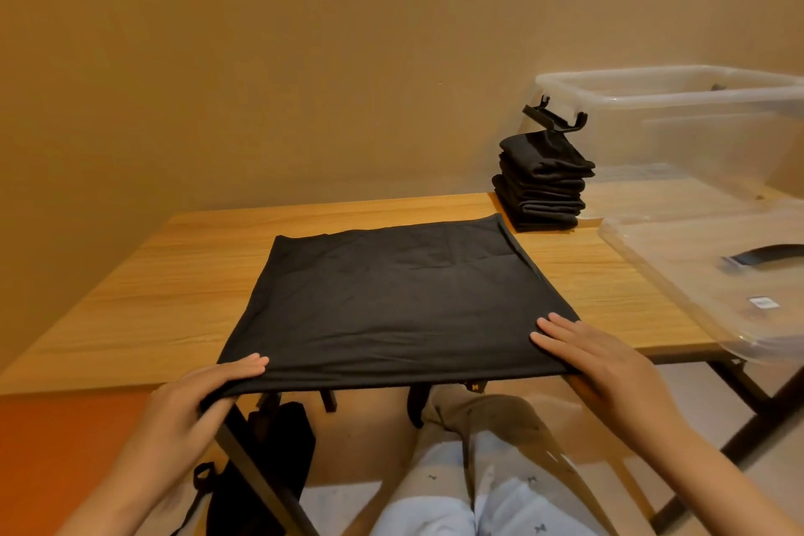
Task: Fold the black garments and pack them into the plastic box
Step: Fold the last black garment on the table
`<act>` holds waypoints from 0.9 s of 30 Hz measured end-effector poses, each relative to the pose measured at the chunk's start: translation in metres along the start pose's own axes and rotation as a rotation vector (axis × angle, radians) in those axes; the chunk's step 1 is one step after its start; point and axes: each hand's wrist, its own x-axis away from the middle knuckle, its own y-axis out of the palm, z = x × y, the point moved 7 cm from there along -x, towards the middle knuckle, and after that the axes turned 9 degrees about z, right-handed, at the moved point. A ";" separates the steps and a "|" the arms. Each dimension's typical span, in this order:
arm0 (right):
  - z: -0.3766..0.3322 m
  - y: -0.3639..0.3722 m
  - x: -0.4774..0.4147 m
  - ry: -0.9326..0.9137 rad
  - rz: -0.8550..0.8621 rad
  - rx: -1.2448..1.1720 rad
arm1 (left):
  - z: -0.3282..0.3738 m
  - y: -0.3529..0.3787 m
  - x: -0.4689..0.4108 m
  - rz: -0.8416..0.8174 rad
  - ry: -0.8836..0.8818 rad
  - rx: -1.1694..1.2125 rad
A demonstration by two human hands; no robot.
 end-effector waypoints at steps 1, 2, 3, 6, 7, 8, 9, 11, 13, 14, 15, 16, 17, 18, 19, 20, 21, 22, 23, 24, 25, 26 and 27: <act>0.000 -0.006 -0.001 0.024 0.027 -0.051 | 0.000 -0.003 0.000 0.014 -0.053 0.042; 0.001 -0.013 -0.004 0.087 0.049 -0.130 | 0.001 -0.007 -0.001 0.036 -0.112 0.092; 0.004 -0.019 -0.010 0.172 0.063 -0.226 | 0.002 -0.012 -0.004 0.074 -0.173 0.140; 0.007 -0.040 -0.034 0.356 0.140 -0.491 | 0.012 -0.032 -0.016 0.229 -0.295 0.269; 0.004 -0.049 -0.044 0.377 0.195 -0.543 | 0.017 -0.038 -0.022 0.272 -0.298 0.309; 0.000 -0.059 -0.055 0.384 0.245 -0.592 | 0.022 -0.044 -0.029 0.314 -0.294 0.346; -0.004 -0.067 -0.065 0.391 0.291 -0.649 | 0.027 -0.051 -0.037 0.356 -0.286 0.378; -0.010 -0.083 -0.085 0.412 0.375 -0.761 | 0.038 -0.065 -0.055 0.438 -0.258 0.428; -0.013 -0.099 -0.105 0.443 0.451 -0.833 | 0.051 -0.081 -0.074 0.498 -0.215 0.462; -0.013 -0.107 -0.116 0.452 0.479 -0.851 | 0.059 -0.089 -0.083 0.524 -0.188 0.482; -0.014 -0.115 -0.126 0.463 0.500 -0.862 | 0.067 -0.099 -0.092 0.548 -0.161 0.507; -0.014 -0.123 -0.136 0.471 0.514 -0.870 | 0.074 -0.108 -0.100 0.569 -0.136 0.532; -0.013 -0.132 -0.145 0.477 0.529 -0.880 | 0.081 -0.117 -0.109 0.587 -0.118 0.555; -0.013 -0.141 -0.154 0.478 0.548 -0.888 | 0.087 -0.126 -0.119 0.596 -0.113 0.578; -0.013 -0.151 -0.164 0.474 0.566 -0.891 | 0.092 -0.133 -0.130 0.591 -0.115 0.605; -0.013 -0.161 -0.173 0.467 0.580 -0.888 | 0.097 -0.139 -0.140 0.574 -0.122 0.638; -0.014 -0.170 -0.182 0.458 0.591 -0.887 | 0.102 -0.144 -0.152 0.548 -0.130 0.676; -0.014 -0.178 -0.192 0.450 0.607 -0.892 | 0.107 -0.148 -0.164 0.518 -0.134 0.709; -0.013 -0.185 -0.200 0.447 0.623 -0.903 | 0.111 -0.151 -0.176 0.487 -0.141 0.729; -0.011 -0.189 -0.209 0.445 0.631 -0.913 | 0.113 -0.151 -0.188 0.455 -0.153 0.739; -0.008 -0.189 -0.218 0.451 0.617 -0.922 | 0.113 -0.149 -0.201 0.426 -0.170 0.743; -0.003 -0.183 -0.227 0.468 0.575 -0.926 | 0.110 -0.145 -0.213 0.401 -0.192 0.736; 0.003 -0.171 -0.237 0.498 0.509 -0.916 | 0.104 -0.137 -0.225 0.377 -0.216 0.710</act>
